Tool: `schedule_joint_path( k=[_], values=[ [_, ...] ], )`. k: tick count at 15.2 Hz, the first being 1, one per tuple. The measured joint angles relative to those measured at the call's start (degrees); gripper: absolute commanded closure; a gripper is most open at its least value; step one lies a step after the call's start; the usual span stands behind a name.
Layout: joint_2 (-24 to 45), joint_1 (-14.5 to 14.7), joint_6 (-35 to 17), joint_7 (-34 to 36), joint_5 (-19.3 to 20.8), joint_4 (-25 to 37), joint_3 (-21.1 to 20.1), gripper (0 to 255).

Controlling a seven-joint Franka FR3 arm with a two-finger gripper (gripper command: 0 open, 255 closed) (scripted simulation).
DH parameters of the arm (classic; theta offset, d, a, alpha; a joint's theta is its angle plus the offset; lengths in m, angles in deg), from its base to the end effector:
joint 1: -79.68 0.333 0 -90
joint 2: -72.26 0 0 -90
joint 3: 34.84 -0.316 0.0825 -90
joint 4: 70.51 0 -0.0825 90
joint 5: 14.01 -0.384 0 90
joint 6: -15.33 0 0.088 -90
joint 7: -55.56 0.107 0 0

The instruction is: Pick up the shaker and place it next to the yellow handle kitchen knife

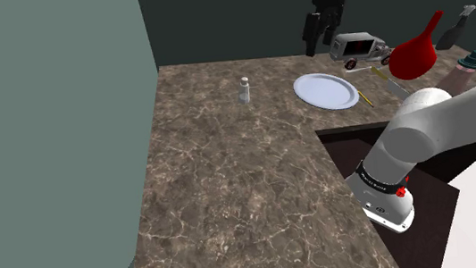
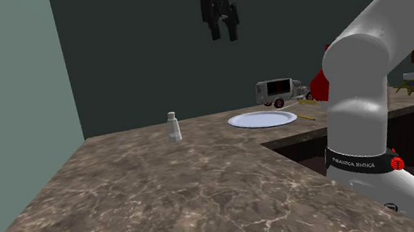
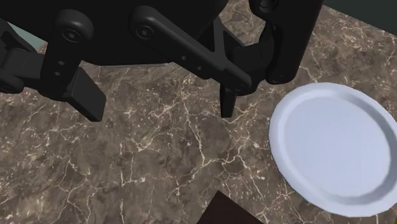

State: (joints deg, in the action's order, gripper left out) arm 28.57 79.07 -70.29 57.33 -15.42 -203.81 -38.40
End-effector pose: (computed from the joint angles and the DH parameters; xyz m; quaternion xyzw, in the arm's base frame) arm 0.3047 0.0243 0.5901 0.9993 0.0015 -0.0350 0.0103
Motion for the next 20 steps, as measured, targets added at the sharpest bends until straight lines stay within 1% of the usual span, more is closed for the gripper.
schedule_joint_path(
  k=[1, 3, 10, 14, 16, 20],
  values=[
    [0.00, 0.00, 0.00, 0.00, 0.00, 0.00, 0.00, 0],
    [1.82, -0.16, -2.13, 0.15, -0.20, -0.24, 0.08, 0],
    [13.18, -1.01, -14.21, 0.45, -1.13, -0.19, 0.79, 0],
    [21.54, -1.33, -21.11, 0.61, -1.85, 1.76, 1.10, 0],
    [25.14, -1.57, -23.89, 0.38, -2.20, 2.79, 1.44, 0],
    [33.44, -1.58, -28.26, 0.85, -3.21, 7.25, 1.49, 0]
  ],
)
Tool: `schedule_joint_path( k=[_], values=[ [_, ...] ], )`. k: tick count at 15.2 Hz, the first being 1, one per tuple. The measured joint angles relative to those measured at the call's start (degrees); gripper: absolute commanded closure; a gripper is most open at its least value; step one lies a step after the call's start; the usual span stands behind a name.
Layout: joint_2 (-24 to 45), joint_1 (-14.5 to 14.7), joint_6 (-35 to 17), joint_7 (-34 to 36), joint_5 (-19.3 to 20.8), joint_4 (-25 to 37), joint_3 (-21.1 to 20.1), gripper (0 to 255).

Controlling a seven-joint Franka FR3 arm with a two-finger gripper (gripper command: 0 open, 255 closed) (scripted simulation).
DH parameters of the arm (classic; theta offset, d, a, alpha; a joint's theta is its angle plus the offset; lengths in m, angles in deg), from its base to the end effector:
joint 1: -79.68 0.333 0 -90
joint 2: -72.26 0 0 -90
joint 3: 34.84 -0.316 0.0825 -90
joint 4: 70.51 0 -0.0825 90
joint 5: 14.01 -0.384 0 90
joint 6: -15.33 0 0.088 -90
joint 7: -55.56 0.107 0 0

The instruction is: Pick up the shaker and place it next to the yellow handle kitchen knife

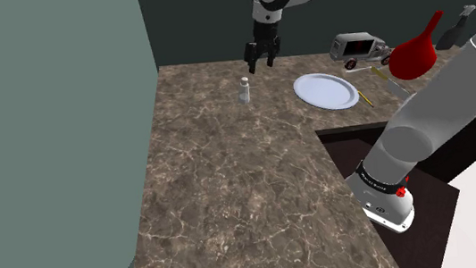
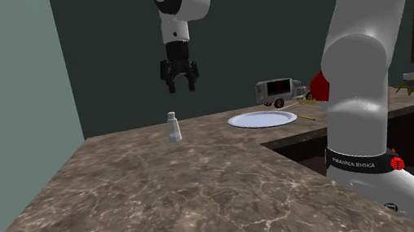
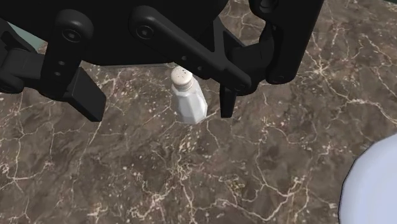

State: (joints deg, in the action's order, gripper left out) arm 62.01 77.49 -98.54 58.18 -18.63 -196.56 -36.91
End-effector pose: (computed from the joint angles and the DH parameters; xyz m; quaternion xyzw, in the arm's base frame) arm 0.4910 0.0045 0.4560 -0.9985 0.0412 0.0175 0.0330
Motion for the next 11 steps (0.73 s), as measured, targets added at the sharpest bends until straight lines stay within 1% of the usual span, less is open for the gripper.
schedule_joint_path(
  k=[6, 8, 11],
  values=[
    [12.82, -0.72, -5.91, -1.14, -1.53, 7.52, 0.89, 0],
    [14.93, -0.67, -6.78, -1.02, -1.75, 8.84, 0.83, 0],
    [16.11, -0.54, -9.20, -1.06, -1.95, 7.64, 0.71, 0]
  ],
)
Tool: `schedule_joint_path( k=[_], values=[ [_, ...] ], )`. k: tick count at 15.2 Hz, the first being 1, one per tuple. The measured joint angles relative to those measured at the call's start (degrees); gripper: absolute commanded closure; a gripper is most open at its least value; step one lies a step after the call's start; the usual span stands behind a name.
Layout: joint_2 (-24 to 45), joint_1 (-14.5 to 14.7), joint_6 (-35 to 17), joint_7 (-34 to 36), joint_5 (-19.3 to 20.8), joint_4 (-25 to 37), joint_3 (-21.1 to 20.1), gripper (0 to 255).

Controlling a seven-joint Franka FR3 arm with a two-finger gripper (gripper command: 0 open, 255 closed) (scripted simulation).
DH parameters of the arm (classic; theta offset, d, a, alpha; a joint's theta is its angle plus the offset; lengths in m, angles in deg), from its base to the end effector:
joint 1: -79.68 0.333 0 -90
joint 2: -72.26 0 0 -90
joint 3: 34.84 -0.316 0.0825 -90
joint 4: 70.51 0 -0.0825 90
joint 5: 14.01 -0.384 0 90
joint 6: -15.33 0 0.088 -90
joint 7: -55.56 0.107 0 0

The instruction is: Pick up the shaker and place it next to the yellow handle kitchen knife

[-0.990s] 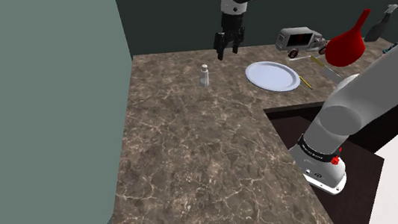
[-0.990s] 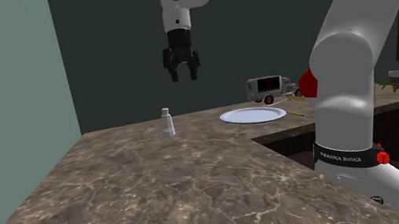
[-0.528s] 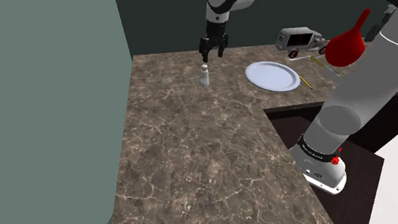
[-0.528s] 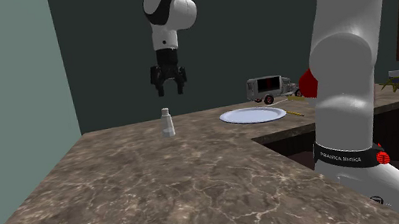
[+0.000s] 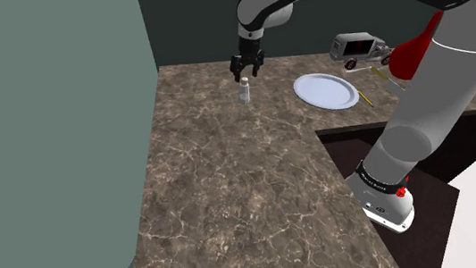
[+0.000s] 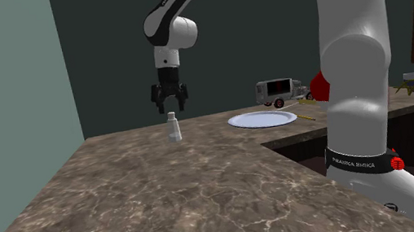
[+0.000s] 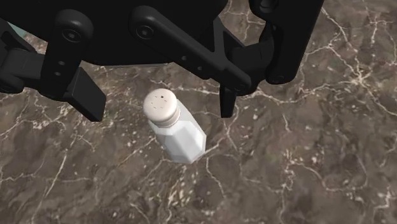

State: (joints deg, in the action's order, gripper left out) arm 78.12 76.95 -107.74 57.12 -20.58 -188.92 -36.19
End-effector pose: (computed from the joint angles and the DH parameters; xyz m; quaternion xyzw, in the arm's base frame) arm 0.5640 -0.0090 0.3823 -0.9971 0.0574 0.0106 0.0489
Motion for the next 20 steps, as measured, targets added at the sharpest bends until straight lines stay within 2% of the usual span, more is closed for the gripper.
schedule_joint_path(
  k=[4, 9, 10, 20],
  values=[
    [1.06, 0.13, -2.30, -0.05, -0.14, -1.22, -0.12, 0],
    [1.25, 0.14, -2.59, -0.07, -0.16, -1.29, -0.13, 0],
    [1.25, 0.14, -2.59, -0.07, -0.16, -1.29, -0.13, 255],
    [1.25, 0.14, -2.56, -0.04, -0.15, -1.21, -0.13, 255]
  ],
)
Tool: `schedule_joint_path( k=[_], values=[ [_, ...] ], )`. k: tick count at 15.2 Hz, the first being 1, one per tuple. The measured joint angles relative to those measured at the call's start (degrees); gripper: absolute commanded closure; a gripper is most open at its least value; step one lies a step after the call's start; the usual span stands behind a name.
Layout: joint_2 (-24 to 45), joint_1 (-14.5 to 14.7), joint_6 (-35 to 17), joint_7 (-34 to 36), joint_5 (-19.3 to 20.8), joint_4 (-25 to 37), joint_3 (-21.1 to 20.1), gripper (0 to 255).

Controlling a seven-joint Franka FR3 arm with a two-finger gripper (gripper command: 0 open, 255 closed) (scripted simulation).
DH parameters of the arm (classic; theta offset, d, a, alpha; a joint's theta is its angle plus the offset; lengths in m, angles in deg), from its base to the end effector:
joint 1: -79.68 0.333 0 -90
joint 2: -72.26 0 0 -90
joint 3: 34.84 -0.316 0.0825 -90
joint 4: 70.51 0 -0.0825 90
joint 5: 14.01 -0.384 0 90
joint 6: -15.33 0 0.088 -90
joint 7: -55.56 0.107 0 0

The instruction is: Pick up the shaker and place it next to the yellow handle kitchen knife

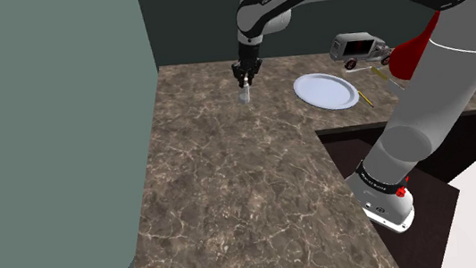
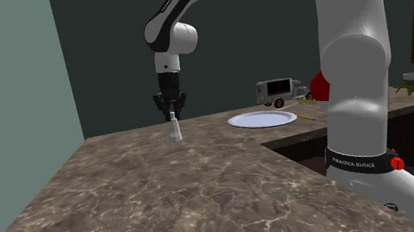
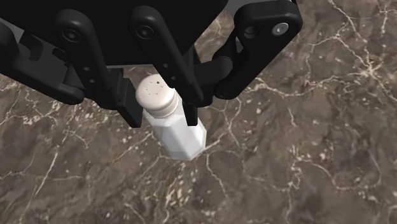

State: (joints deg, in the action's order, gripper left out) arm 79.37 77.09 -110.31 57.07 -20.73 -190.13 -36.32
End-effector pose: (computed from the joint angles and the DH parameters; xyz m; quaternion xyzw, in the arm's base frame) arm 0.5641 -0.0070 0.3644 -0.9971 0.0575 0.0097 0.0489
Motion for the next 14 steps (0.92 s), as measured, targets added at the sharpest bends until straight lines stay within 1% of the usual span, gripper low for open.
schedule_joint_path(
  k=[14],
  values=[
    [-4.17, -0.03, 9.01, 1.03, 0.48, 4.86, 0.05, 255]
  ],
)
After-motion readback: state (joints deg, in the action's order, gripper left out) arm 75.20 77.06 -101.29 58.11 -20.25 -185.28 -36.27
